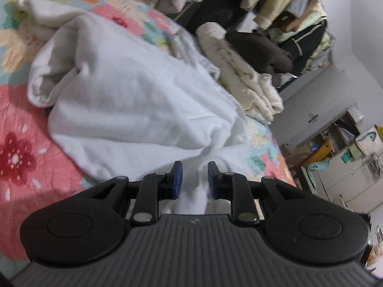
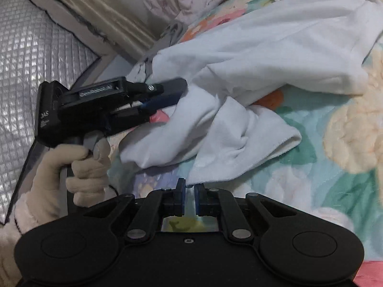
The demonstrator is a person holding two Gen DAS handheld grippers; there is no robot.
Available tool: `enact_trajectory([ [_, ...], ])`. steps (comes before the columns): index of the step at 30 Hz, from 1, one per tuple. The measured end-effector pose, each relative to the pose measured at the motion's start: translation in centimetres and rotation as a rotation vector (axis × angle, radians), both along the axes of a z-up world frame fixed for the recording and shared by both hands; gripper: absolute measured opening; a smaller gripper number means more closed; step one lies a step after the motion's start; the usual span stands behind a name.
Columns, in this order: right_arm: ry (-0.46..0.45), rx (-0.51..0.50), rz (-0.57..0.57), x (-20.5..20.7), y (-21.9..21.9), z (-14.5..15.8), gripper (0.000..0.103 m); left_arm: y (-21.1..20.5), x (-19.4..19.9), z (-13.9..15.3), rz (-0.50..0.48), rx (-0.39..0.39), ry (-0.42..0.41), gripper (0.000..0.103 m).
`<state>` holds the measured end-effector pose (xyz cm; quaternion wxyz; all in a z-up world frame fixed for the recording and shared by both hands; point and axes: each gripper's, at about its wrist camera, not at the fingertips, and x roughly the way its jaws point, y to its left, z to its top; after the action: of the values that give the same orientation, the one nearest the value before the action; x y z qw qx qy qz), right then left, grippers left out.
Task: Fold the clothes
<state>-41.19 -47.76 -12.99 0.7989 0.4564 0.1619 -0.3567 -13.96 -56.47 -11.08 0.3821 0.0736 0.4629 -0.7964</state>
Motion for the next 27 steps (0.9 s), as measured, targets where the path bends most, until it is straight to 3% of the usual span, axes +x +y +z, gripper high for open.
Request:
enact_trajectory([
  [1, 0.031, -0.021, -0.004, -0.4, 0.2, 0.6, 0.017, 0.1, 0.1, 0.2, -0.007, -0.009, 0.002, 0.021],
  [2, 0.067, -0.061, -0.019, -0.9, 0.5, 1.2, 0.024, 0.1, 0.0, 0.1, -0.007, -0.006, -0.008, 0.021],
  [3, 0.104, -0.101, -0.033, -1.5, 0.8, 1.8, 0.043, 0.1, 0.0, 0.0, -0.006, -0.004, -0.018, 0.021],
  [5, 0.167, -0.153, -0.070, -2.4, 0.8, 2.6, 0.054, 0.0, -0.3, -0.4, -0.010, 0.005, -0.044, 0.021],
  [10, 0.227, -0.168, -0.162, -3.4, -0.5, 2.6, 0.057, 0.2, -0.9, -0.8, -0.031, 0.000, -0.101, 0.021],
  [14, 0.387, -0.183, -0.127, -2.3, -1.8, 1.6, 0.059, 0.5, -1.2, -0.7, -0.038, -0.019, -0.154, 0.027],
  [18, 0.357, -0.161, -0.188, -2.3, -3.7, 0.5, 0.061, 0.5, -1.3, -1.0, -0.034, -0.007, -0.172, 0.033],
  [20, 0.295, -0.151, -0.181, -1.7, -4.5, 0.3, 0.058, 0.6, -1.0, -0.9, -0.026, -0.004, -0.156, 0.033],
  [22, 0.220, -0.155, -0.146, -1.0, -4.5, 0.1, 0.028, 0.7, -0.7, -0.6, -0.022, -0.014, -0.148, 0.032],
  [23, 0.183, -0.155, -0.127, -0.6, -4.4, 0.0, 0.019, 0.8, -0.6, -0.5, -0.022, -0.020, -0.145, 0.032],
  [26, 0.080, -0.105, -0.049, 0.8, -3.7, -0.5, 0.017, 0.9, -0.4, 0.1, -0.032, -0.032, -0.105, 0.032],
  [27, 0.037, -0.073, -0.024, 1.5, -3.6, -0.8, 0.017, 0.8, -0.2, 0.1, -0.043, -0.020, -0.056, 0.035],
])
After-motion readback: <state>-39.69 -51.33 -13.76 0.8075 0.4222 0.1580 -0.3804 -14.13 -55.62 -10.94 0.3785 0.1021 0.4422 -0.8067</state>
